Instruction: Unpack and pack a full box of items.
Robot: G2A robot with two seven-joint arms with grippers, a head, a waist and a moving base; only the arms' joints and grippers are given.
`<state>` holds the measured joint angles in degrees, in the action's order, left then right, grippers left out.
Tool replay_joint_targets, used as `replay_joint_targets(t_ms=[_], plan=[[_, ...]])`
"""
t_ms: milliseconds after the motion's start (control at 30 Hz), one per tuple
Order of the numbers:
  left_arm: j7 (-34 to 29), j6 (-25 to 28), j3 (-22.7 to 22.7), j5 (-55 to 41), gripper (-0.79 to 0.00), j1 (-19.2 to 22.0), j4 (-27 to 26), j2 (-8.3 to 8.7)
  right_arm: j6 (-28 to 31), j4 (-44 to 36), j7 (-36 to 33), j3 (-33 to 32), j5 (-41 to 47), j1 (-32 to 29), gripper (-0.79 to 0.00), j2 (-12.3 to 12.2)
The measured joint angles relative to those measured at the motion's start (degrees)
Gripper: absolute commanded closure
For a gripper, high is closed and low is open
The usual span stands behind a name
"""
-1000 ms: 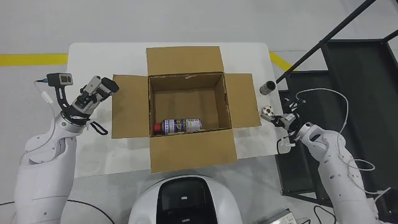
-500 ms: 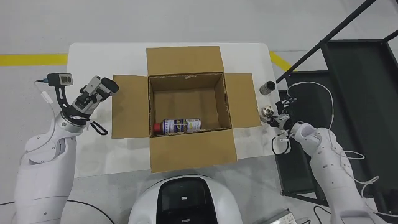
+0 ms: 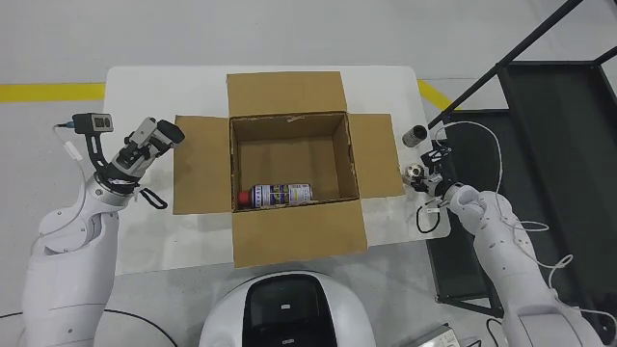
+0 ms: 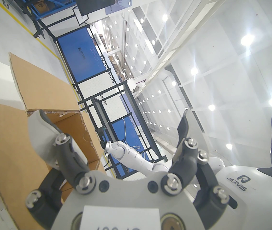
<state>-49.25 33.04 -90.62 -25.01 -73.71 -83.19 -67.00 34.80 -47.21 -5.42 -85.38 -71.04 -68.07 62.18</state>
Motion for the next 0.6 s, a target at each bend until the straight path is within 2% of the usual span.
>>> replay_joint_targets(t_ms=[233, 333, 367, 600], plan=[[0.00, 0.00, 0.00, 0.00, -0.785, 0.00, 0.00, 0.00, -1.96, 1.20, 0.64, 1.13, -0.60, 0.54, -0.280, 0.15], [0.00, 0.00, 0.00, 0.00, -0.785, 0.00, 0.00, 0.00, -2.05, 1.34, 1.03, 1.56, -0.68, 0.51, -0.037, 0.19], [0.00, 0.00, 0.00, 0.00, -0.785, 0.00, 0.00, 0.00, -1.92, 1.39, 1.15, 1.66, -0.52, 0.49, 0.000, 0.19], [0.00, 0.00, 0.00, 0.00, -0.785, 0.00, 0.00, 0.00, -0.97, -0.97, 3.70, 0.82, 0.00, -0.94, 0.000, -0.25]])
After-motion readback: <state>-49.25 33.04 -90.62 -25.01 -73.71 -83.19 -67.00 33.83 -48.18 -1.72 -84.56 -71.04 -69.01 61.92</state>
